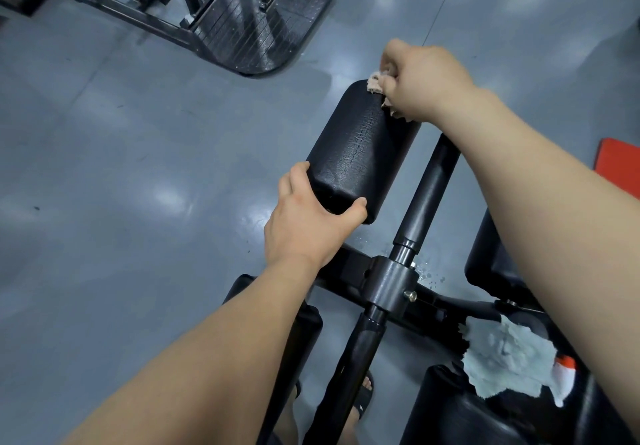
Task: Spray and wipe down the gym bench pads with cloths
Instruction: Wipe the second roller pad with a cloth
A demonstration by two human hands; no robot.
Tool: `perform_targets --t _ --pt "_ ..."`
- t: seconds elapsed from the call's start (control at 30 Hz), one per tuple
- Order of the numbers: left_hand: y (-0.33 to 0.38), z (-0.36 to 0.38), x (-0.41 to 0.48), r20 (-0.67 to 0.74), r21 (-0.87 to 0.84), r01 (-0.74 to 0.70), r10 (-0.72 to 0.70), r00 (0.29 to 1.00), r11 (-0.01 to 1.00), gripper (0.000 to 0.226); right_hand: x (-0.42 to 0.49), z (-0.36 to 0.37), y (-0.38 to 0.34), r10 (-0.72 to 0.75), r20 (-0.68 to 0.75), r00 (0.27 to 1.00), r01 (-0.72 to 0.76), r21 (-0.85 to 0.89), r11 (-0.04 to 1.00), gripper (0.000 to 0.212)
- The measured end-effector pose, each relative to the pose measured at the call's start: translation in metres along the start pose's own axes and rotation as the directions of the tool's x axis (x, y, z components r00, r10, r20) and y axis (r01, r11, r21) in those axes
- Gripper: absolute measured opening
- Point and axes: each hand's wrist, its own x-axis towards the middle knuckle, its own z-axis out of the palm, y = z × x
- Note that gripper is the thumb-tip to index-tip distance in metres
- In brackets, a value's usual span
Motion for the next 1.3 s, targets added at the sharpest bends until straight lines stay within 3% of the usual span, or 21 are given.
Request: perform_targets --t 0.1,0.2,0.27,0.4,0.5,0.63,0.77,0.93,1.13,1.3 --pt "-0.001 0.001 0.000 0.005 0.002 0.003 -0.003 1.000 1.000 0.092 -0.015 0.006 -0.011 -0.069 0.004 0.998 0.069 -0.006 0.998 0.014" --pt "0.000 0.000 0.000 0.006 0.006 0.007 -0.007 1.000 1.000 0.091 -0.038 0.015 -0.025 -0.248 0.097 0.964 0.246 0.033 0.969 0.014" --pt "0.000 0.000 0.000 0.009 0.004 0.007 -0.007 1.000 1.000 0.090 -0.043 0.016 -0.026 -0.281 0.140 0.950 0.279 0.035 0.960 0.019" --pt "-0.001 0.000 -0.001 -0.012 -0.015 -0.014 0.014 1.000 1.000 0.079 -0.015 0.009 -0.008 -0.116 0.036 0.993 0.117 -0.027 0.993 0.027" --pt "-0.002 0.000 -0.001 -0.021 -0.020 -0.021 0.021 1.000 1.000 0.073 0.004 0.006 -0.002 0.007 0.025 1.000 -0.008 0.030 1.000 0.023" --pt "-0.002 0.001 -0.001 -0.022 -0.017 -0.030 0.030 0.999 0.999 0.083 0.005 0.004 0.003 0.034 0.096 0.995 -0.036 0.021 0.999 0.011" --pt "-0.002 0.001 0.001 0.003 -0.003 -0.014 0.015 1.000 1.000 0.103 0.004 0.000 0.016 0.061 0.165 0.984 -0.062 0.002 0.998 0.017" --pt "-0.002 0.001 0.000 0.017 -0.007 -0.018 0.018 1.000 1.000 0.099 0.014 0.000 0.012 0.099 0.077 0.992 -0.096 -0.033 0.995 0.029" --pt "-0.002 0.002 0.001 0.000 0.005 -0.015 0.015 1.000 1.000 0.097 -0.011 0.006 0.003 -0.085 0.042 0.996 0.084 0.030 0.996 0.018" --pt "-0.003 0.003 0.001 0.000 -0.004 -0.014 0.014 1.000 1.000 0.097 -0.049 0.008 -0.021 -0.316 0.198 0.928 0.306 0.080 0.949 0.011"
